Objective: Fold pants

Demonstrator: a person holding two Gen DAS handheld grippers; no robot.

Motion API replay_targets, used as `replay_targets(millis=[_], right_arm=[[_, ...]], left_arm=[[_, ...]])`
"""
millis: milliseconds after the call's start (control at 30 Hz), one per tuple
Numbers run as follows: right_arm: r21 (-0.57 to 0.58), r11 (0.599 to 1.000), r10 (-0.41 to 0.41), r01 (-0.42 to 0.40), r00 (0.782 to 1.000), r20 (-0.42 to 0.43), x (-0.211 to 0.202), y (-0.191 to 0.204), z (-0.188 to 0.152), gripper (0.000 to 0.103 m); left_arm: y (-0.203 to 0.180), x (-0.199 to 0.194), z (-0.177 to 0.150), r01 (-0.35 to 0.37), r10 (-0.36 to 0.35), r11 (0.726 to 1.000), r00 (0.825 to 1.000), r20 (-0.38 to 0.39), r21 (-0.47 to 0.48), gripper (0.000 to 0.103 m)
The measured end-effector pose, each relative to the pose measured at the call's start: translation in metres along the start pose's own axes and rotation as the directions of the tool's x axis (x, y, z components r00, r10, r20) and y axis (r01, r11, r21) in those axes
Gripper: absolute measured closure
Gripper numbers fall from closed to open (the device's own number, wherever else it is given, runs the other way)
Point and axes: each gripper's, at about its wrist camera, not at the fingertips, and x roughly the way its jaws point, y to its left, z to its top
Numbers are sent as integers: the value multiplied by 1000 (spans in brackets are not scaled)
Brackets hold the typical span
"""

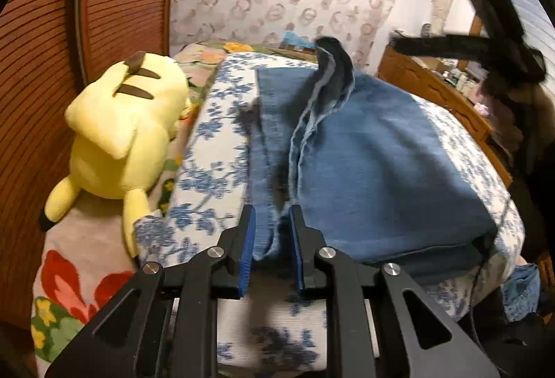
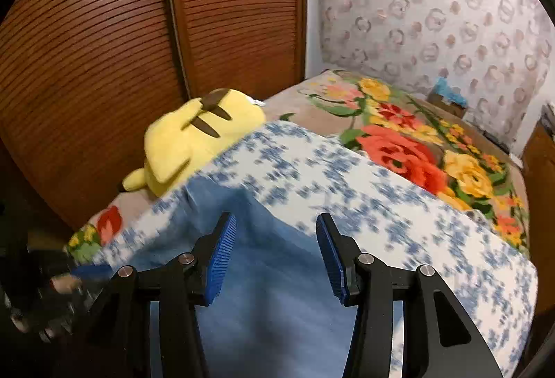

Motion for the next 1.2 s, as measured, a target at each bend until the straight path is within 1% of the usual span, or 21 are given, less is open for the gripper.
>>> replay_targets(millis=[133, 267, 300, 333, 367, 400, 433, 467, 500, 533, 567, 600, 733, 867, 967, 1133, 1200], right_arm=[[40, 999, -22, 22, 1000, -9, -14, -21, -30, 53], [74, 995, -65, 67, 998, -25, -25, -36, -58, 53], [84, 994, -72, 74, 997, -27, -28, -39, -64, 53], [94, 992, -76, 79, 997, -30, -31, -41, -71, 53], [104, 991, -79, 82, 996, -34, -34, -42, -77, 53], [113, 990, -80, 83, 996, -34, -38, -43, -83, 53], [122, 989, -79, 82, 996, -34, -42, -44, -88, 53], [132, 988, -77, 81, 996, -35, -45, -45, -92, 53], [140, 987, -75, 79, 997, -34, -49, -45, -96, 53], [145, 987, -72, 76, 997, -32, -53, -44, -100, 53], [147, 986, -71, 76, 997, -33, -55, -43, -102, 53], [150, 986, -71, 75, 997, -35, -56, -43, -105, 53], [177, 982, -59, 69, 996, -60, -44, -51, -113, 53], [199, 977, -56, 73, 994, -90, -25, -58, -121, 53], [228, 972, -40, 64, 993, -109, -11, -64, -126, 53], [249, 968, -16, 42, 994, -106, 4, -69, -128, 53], [251, 967, -13, 36, 996, -92, 7, -71, -128, 53]], left_arm=[[7, 1, 0, 3, -3, 1000, 1000, -1, -20, 83], [5, -4, 4, -7, 7, 1000, 1000, 16, -13, 83], [5, -6, 5, -8, 8, 1000, 1000, 20, -10, 81], [4, -8, 7, -6, 6, 1000, 1000, 29, -7, 75], [3, -11, 8, -6, 6, 1000, 999, 37, -5, 72], [1, -13, 9, -7, 7, 1000, 999, 45, -1, 66], [-1, -16, 11, -7, 7, 1000, 998, 58, 5, 56], [-1, -19, 13, -5, 4, 1000, 998, 70, 8, 52], [-3, -21, 15, -3, 2, 1000, 997, 79, 12, 44], [-5, -22, 17, -1, 0, 1000, 996, 85, 15, 30], [-7, -24, 18, 4, -6, 1000, 995, 95, 21, 24], [-10, -25, 20, 12, -15, 1000, 994, 105, 26, 22], [-25, -22, 26, 30, -35, 998, 994, 108, 51, 22], [-41, -16, 29, 42, -50, 996, 995, 89, 85, 22], [-51, -12, 31, 52, -61, 993, 995, 81, 102, 22], [-65, -8, 33, 65, -74, 990, 995, 72, 129, 22], [-68, -6, 34, 68, -78, 988, 995, 68, 138, 22]])
